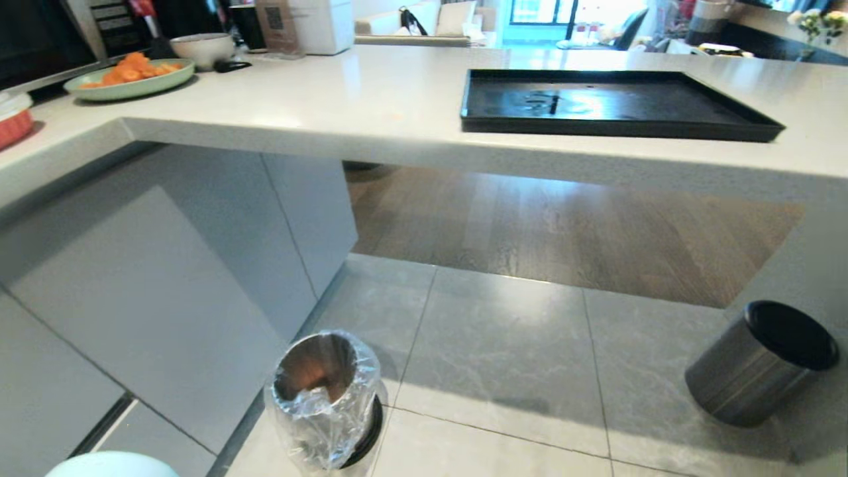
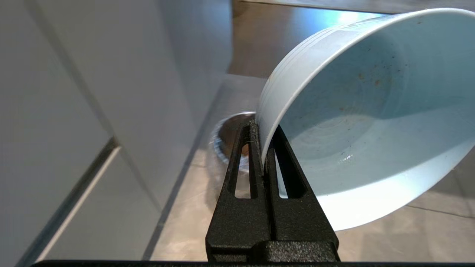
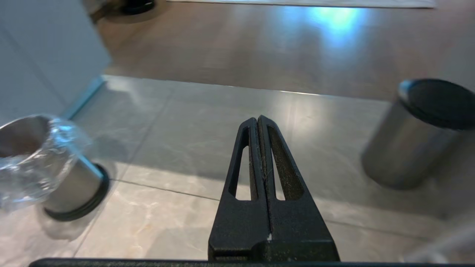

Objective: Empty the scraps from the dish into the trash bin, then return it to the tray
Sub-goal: Put the bowl back to the table

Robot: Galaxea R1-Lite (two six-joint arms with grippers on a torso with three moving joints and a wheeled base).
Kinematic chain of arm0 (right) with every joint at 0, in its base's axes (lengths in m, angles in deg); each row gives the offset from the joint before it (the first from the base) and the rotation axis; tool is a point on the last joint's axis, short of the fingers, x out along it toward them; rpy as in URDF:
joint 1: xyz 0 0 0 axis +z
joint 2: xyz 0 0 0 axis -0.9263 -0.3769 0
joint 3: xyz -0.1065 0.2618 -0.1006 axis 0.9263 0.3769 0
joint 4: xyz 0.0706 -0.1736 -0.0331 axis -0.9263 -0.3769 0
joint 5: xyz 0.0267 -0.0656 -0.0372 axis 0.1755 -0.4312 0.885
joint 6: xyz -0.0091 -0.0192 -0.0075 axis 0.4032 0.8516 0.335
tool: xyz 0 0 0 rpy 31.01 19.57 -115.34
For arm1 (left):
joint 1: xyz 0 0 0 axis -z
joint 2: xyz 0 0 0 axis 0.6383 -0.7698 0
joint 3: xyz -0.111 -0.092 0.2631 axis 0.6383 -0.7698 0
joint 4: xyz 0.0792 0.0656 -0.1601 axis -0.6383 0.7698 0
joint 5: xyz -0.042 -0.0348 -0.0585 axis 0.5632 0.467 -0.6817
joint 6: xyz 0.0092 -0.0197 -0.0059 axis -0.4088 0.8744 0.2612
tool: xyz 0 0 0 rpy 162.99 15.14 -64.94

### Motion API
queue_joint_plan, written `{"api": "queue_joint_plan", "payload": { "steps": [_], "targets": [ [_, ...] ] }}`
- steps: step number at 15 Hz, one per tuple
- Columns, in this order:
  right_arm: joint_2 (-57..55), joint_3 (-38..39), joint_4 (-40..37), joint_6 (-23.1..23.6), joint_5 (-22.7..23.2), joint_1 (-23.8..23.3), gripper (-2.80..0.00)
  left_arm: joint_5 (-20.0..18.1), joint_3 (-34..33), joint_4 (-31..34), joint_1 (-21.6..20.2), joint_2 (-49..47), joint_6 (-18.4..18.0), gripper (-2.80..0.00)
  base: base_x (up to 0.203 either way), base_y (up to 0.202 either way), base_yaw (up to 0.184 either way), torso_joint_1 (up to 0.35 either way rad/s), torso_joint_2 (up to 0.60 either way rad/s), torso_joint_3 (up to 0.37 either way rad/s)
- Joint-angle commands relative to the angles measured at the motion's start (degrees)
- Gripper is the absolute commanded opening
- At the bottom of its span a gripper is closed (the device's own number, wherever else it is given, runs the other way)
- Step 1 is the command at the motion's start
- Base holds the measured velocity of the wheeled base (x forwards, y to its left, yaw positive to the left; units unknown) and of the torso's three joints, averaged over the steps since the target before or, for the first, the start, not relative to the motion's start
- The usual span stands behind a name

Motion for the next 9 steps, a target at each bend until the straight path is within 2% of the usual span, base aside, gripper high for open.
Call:
{"api": "queue_joint_plan", "payload": {
  "steps": [1, 4, 9],
  "targets": [
    [0.0, 0.1, 0.0, 0.0, 0.0, 0.0, -2.8, 0.0, 0.0, 0.0, 0.0, 0.0, 0.0, -2.8, 0.003, 0.01, -0.174, 0.001, 0.01, 0.01],
    [0.0, 0.0, 0.0, 0.0, 0.0, 0.0, -2.8, 0.0, 0.0, 0.0, 0.0, 0.0, 0.0, -2.8, 0.003, 0.006, -0.119, 0.001, 0.0, 0.001],
    [0.0, 0.0, 0.0, 0.0, 0.0, 0.0, -2.8, 0.0, 0.0, 0.0, 0.0, 0.0, 0.0, -2.8, 0.0, 0.0, 0.0, 0.0, 0.0, 0.0]
  ]
}}
